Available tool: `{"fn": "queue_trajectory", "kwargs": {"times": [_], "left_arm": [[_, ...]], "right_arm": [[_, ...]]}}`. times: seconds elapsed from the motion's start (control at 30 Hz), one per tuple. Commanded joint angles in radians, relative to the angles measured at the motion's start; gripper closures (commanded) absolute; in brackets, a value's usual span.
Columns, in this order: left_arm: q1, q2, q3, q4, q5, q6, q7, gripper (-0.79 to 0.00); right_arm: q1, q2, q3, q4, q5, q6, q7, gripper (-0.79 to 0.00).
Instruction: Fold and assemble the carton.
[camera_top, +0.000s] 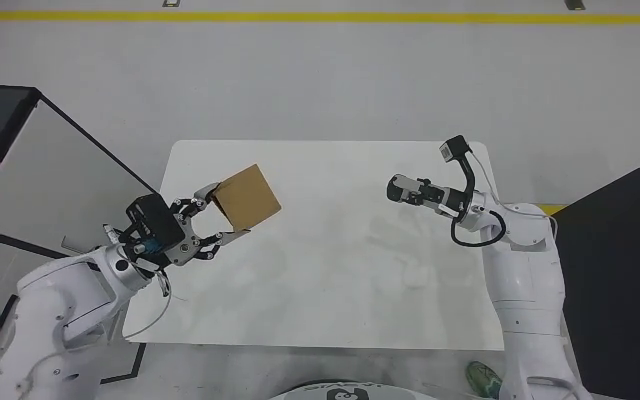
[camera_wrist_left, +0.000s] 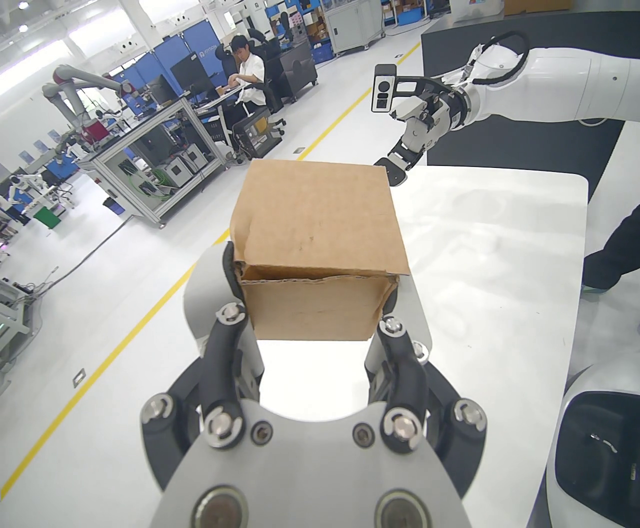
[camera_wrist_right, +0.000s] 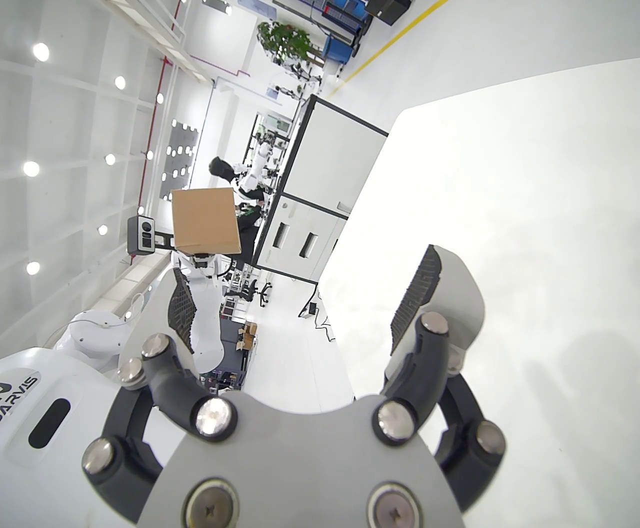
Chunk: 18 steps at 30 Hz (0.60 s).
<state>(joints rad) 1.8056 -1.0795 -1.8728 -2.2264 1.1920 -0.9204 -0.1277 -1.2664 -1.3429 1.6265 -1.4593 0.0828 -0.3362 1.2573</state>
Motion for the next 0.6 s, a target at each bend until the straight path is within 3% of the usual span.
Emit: {"fn": "queue_trajectory", "kwargs": {"times": [0.0, 0.33, 0.57], "left_arm": [[0.0, 0.0, 0.0, 0.0, 0.0, 0.0, 0.0, 0.0], [-0.066, 0.013, -0.071, -0.085, -0.065, -0.058, 0.068, 0.0], [-0.054, 0.015, -0.095, -0.124, -0.087, -0.065, 0.061, 0.0]], "right_arm": [[0.0, 0.0, 0.0, 0.0, 0.0, 0.0, 0.0, -0.785], [0.0, 0.0, 0.0, 0.0, 0.0, 0.0, 0.0, -0.785], [0.0, 0.0, 0.0, 0.0, 0.0, 0.0, 0.0, -0.785]]}}
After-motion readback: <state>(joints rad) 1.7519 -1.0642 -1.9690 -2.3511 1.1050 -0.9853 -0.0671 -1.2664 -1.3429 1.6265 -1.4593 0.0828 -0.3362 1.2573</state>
